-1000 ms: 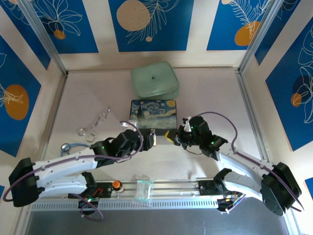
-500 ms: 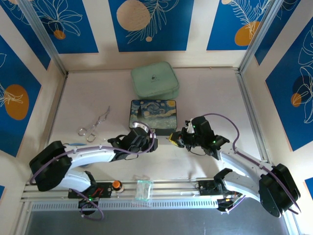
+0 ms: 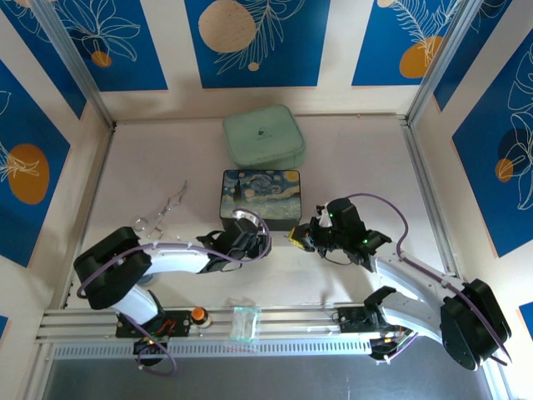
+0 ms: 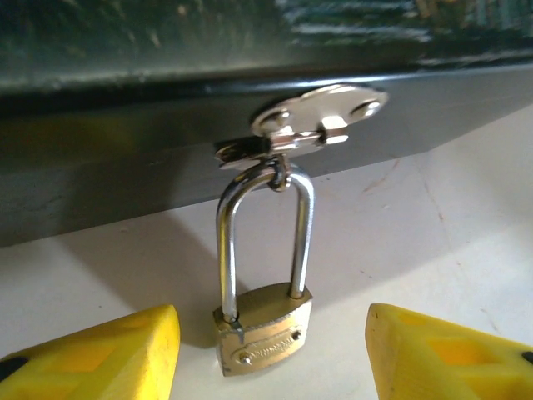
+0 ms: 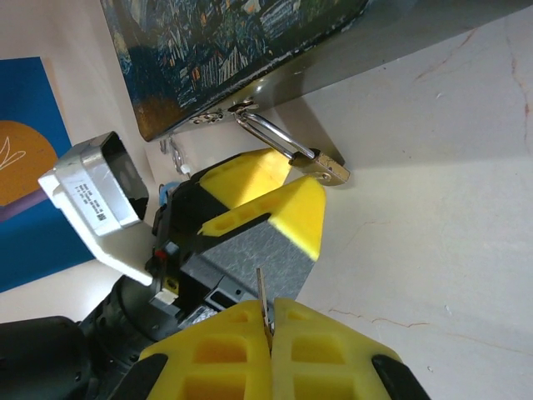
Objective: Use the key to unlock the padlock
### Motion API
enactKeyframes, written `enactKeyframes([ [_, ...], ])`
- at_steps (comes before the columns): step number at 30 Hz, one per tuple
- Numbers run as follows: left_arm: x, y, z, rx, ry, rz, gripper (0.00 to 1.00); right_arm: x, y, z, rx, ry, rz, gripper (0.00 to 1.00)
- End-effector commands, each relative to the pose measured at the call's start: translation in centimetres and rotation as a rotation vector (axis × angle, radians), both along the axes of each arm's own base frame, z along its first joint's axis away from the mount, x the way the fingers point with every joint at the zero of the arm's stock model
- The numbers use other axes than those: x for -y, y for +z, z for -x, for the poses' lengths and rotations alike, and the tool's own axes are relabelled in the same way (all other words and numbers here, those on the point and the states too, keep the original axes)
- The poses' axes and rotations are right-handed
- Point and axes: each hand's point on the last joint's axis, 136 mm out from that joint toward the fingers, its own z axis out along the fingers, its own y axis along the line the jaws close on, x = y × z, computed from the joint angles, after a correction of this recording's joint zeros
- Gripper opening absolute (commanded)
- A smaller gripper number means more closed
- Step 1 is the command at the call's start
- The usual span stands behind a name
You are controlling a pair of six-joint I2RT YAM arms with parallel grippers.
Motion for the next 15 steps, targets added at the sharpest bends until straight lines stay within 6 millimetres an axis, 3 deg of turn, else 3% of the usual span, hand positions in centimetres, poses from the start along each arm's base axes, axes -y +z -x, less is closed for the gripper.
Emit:
enactKeyframes([
  [1, -0.1, -0.7, -0.4, 0.026, 0.018, -0.014, 0.58, 0.1, -0.5, 0.8, -0.03, 0.022, 0.0, 0.0],
  [15, 1.9, -1.3, -0.4, 0.019, -0.013, 0.064, 0.42, 0.2, -2.0, 1.4, -0.053, 0.014, 0.022, 0.0],
])
